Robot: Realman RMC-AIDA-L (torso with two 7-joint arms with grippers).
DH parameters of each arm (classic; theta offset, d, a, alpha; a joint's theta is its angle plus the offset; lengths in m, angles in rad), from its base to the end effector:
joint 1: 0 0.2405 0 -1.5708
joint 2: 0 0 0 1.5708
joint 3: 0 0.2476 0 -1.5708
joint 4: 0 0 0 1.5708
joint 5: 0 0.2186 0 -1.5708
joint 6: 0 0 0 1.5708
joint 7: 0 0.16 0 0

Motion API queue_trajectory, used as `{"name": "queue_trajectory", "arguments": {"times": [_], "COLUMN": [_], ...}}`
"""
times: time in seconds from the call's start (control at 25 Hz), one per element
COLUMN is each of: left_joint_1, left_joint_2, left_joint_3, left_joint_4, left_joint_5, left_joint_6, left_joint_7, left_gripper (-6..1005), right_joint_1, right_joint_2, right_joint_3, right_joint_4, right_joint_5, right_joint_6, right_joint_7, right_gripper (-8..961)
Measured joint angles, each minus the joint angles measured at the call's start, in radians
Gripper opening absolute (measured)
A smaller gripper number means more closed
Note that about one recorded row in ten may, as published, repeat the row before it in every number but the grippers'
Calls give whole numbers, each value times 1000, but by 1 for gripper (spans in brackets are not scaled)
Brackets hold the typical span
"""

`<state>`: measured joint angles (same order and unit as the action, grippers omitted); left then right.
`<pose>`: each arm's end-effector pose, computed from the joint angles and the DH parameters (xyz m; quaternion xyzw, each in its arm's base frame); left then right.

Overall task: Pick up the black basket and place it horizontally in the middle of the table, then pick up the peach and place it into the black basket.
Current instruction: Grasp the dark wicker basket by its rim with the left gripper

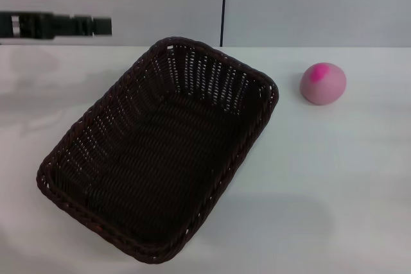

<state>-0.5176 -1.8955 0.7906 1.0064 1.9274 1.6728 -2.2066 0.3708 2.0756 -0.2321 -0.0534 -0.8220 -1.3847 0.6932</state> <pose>-0.2283 0.3662 0.1057 -0.8791 -0.4123 -0.2082 0.1180 0.3896 0.3014 0.0828 -0.4481 0.3449 0.4789 0.6715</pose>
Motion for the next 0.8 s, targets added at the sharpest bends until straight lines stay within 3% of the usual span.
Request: {"name": "queue_trajectory", "arguments": {"times": [0.32, 0.48, 0.52, 0.8], "left_joint_1": [-25, -45, -55, -80], "left_joint_2": [-29, -50, -64, -94], "left_joint_3": [4, 5, 6, 7], "left_joint_4": [71, 95, 109, 127], "left_joint_5": [196, 307, 358, 453], "left_joint_6": [16, 25, 27, 27], "left_joint_7": [-82, -96, -98, -104], "left_gripper": [814, 814, 815, 815], "right_joint_1": [0, 0, 0, 0], "right_joint_2": [0, 0, 0, 1], "right_joint_3": [0, 0, 0, 0], "right_joint_4": [1, 1, 1, 1], "right_joint_5": [3, 3, 3, 3], "right_joint_6": [38, 41, 42, 43], "right_joint_7": [0, 0, 0, 0], "right_gripper": [580, 579, 579, 577]}}
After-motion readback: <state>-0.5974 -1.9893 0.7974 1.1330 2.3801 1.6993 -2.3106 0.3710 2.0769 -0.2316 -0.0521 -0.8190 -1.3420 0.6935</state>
